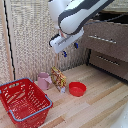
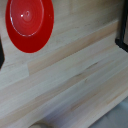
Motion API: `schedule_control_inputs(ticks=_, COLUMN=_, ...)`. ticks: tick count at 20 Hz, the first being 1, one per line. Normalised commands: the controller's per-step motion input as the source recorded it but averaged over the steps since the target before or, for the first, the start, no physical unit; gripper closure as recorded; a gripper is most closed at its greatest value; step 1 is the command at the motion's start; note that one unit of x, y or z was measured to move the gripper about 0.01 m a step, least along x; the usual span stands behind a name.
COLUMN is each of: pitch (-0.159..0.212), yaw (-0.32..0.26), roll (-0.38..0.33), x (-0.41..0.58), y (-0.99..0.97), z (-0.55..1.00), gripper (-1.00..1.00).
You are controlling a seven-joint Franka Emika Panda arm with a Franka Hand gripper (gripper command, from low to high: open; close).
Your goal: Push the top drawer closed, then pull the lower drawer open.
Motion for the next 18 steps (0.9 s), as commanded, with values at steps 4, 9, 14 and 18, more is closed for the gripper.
schedule_control_inputs(ticks=4, pitch=0.061, yaw=0.200, roll=-0.299, x=0.000, y=0.00, z=0.00, gripper=-1.00)
schedule_control_inputs(ticks=9, pitch=0.037, yaw=0.183, roll=-0.337, x=0.000, y=0.00, z=0.00, gripper=-1.00)
schedule_control_inputs(ticks=14, pitch=0.007, yaw=0.154, roll=-0.375, x=0.010, y=0.00, z=0.00, gripper=-1.00)
schedule_control_inputs(ticks=18, pitch=0.000, yaw=0.149, roll=-0.365, x=0.036, y=0.00, z=0.00, gripper=-1.00)
